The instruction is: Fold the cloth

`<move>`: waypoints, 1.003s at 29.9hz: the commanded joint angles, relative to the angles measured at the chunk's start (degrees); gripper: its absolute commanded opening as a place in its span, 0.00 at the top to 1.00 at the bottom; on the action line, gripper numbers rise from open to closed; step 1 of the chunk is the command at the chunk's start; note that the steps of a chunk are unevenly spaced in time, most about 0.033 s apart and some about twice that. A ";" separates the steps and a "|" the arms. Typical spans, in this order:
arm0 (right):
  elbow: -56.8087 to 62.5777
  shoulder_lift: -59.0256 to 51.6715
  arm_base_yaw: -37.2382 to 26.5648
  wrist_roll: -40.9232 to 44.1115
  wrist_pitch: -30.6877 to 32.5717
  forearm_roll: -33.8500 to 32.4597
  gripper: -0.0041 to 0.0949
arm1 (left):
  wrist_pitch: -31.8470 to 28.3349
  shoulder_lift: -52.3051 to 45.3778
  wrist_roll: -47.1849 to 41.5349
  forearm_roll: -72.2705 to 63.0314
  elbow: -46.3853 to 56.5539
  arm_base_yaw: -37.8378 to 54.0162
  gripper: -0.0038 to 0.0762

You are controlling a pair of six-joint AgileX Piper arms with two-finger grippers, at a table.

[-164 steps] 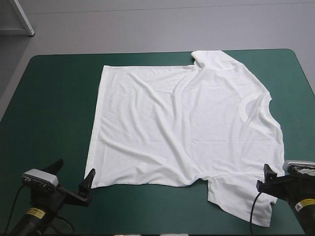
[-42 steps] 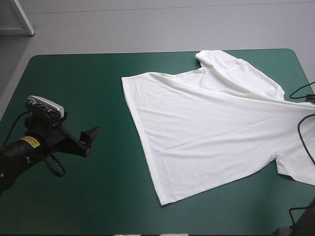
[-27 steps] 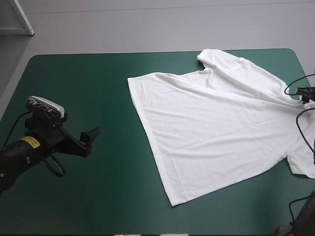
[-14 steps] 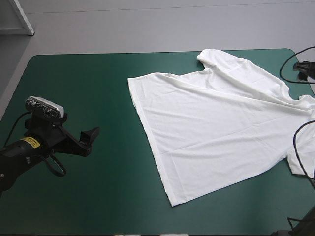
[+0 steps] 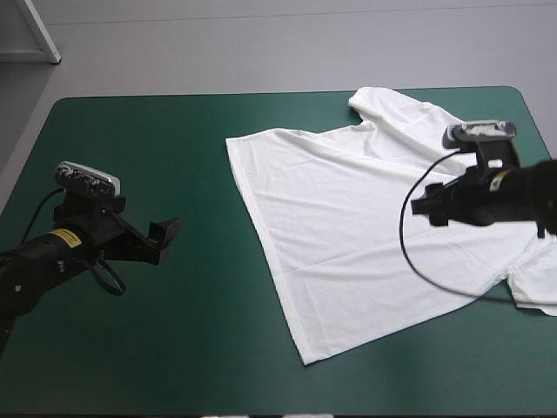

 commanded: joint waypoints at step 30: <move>24.47 -13.45 15.41 4.17 -7.91 10.42 0.31 | 1.71 70.09 1.51 -4.66 -62.78 -0.27 0.08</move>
